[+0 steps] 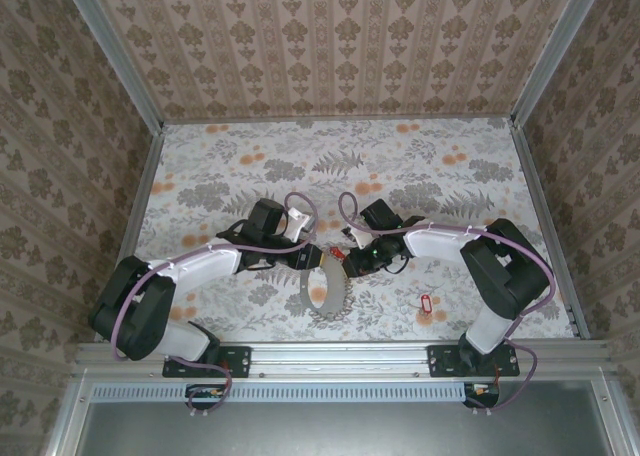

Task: Put the keys on the keyring

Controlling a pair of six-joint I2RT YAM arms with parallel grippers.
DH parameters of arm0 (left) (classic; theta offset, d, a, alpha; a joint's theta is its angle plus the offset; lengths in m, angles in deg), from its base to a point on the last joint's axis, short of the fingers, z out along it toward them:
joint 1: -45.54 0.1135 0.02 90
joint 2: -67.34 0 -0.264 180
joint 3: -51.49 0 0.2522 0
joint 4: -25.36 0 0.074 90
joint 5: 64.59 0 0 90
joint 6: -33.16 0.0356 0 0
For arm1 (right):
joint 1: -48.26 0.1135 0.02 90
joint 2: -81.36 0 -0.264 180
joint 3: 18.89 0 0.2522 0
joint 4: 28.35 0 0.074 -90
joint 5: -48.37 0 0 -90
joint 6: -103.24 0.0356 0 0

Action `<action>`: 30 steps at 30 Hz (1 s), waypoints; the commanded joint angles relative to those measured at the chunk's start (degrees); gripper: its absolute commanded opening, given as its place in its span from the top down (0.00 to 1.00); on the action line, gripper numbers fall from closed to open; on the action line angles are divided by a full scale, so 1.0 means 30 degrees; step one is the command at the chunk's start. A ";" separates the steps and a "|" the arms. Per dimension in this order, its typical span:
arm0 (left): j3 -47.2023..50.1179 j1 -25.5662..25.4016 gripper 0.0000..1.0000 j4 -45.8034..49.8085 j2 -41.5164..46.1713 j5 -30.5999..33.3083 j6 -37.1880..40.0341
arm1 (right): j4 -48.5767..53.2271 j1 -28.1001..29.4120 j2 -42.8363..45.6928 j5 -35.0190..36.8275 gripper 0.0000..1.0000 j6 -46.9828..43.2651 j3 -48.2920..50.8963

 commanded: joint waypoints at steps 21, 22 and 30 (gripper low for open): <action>0.0266 0.0068 0.74 -0.0197 0.0321 -0.0247 -0.0233 | 0.0300 -0.0252 -0.0415 -0.0447 0.82 -0.0255 -0.0309; 0.0262 0.0068 0.74 -0.0155 0.0316 -0.0242 -0.0245 | 0.0322 -0.0277 -0.0488 -0.0394 0.82 -0.0257 -0.0309; 0.0229 0.0064 0.74 0.0024 0.0403 -0.0158 -0.0115 | 0.0303 -0.0689 -0.1016 -0.0683 0.84 -0.0264 -0.0642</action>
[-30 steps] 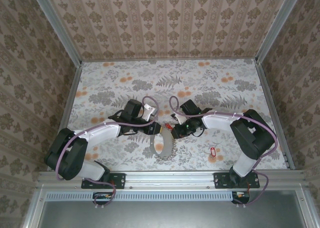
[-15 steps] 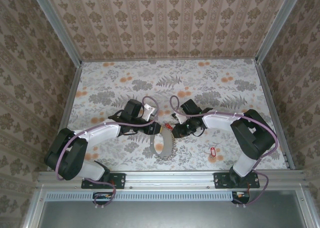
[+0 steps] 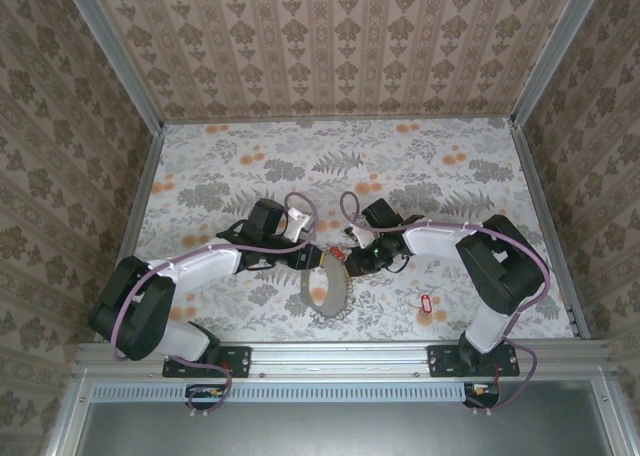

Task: Put the keys on the keyring

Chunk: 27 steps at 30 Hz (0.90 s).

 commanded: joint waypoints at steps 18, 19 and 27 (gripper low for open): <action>0.0379 0.0035 0.74 -0.0148 0.0206 -0.0194 -0.0171 | 0.0797 -0.0620 -0.0433 -0.0974 0.80 -0.0782 -0.0928; 0.0374 0.0035 0.74 -0.0154 0.0215 -0.0198 -0.0169 | 0.0874 -0.0620 -0.0500 -0.0945 0.81 -0.0896 -0.0965; 0.0398 0.0035 0.74 -0.0249 0.0119 -0.0194 -0.0197 | 0.1012 -0.0800 -0.0597 -0.0850 0.81 -0.1077 -0.0921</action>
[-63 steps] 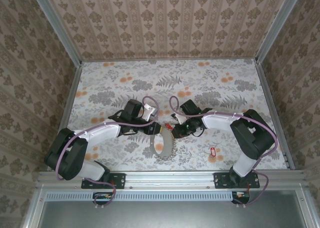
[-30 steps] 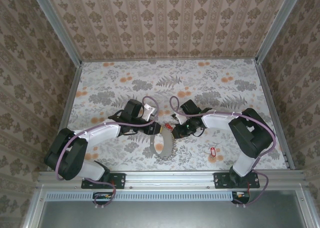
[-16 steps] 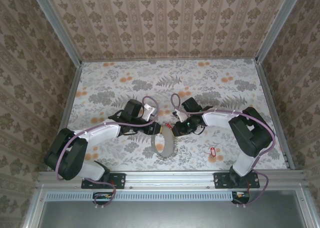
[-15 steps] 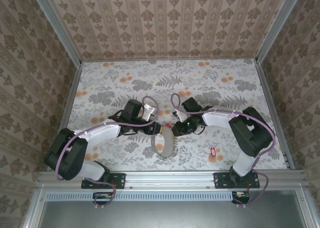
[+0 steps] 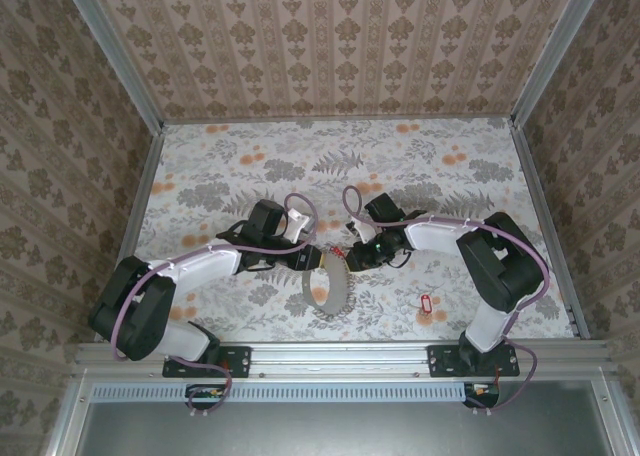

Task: Put the keys on the keyring

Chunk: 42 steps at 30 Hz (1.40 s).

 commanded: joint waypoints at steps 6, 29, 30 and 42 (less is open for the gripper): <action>0.0291 0.0035 0.74 -0.0239 0.0119 -0.0202 -0.0188 | 0.0851 -0.0199 -0.0395 -0.0727 0.81 -0.0559 -0.0487; 0.0291 0.0035 0.74 -0.0190 0.0241 -0.0136 -0.0152 | 0.1043 -0.0221 -0.0686 -0.0758 0.81 -0.0754 -0.0500; 0.0305 0.0033 0.74 -0.0180 0.0239 -0.0136 -0.0163 | 0.1094 -0.0228 -0.0561 -0.0756 0.81 -0.0750 -0.0476; 0.0235 0.0042 0.74 -0.0258 0.0212 -0.0231 -0.0128 | 0.1621 -0.0214 0.0984 -0.0112 0.76 -0.0370 0.0483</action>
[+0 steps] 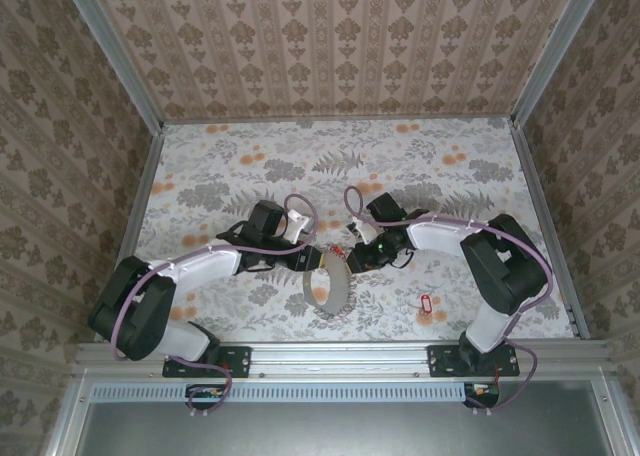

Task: Put the keys on the keyring

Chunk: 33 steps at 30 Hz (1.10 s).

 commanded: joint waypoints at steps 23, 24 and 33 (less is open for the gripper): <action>0.0230 0.0123 0.75 -0.0161 0.0650 -0.0347 0.0121 | 0.0803 -0.0082 -0.0042 0.0258 0.80 0.0006 0.0365; 0.0228 0.0124 0.74 -0.0179 0.0646 -0.0363 0.0115 | 0.0845 -0.0082 -0.0054 0.0245 0.80 -0.0008 0.0376; 0.0311 0.0130 0.75 -0.0241 0.0715 -0.0282 0.0088 | 0.0913 0.0020 -0.0093 0.0240 0.78 -0.0101 0.0318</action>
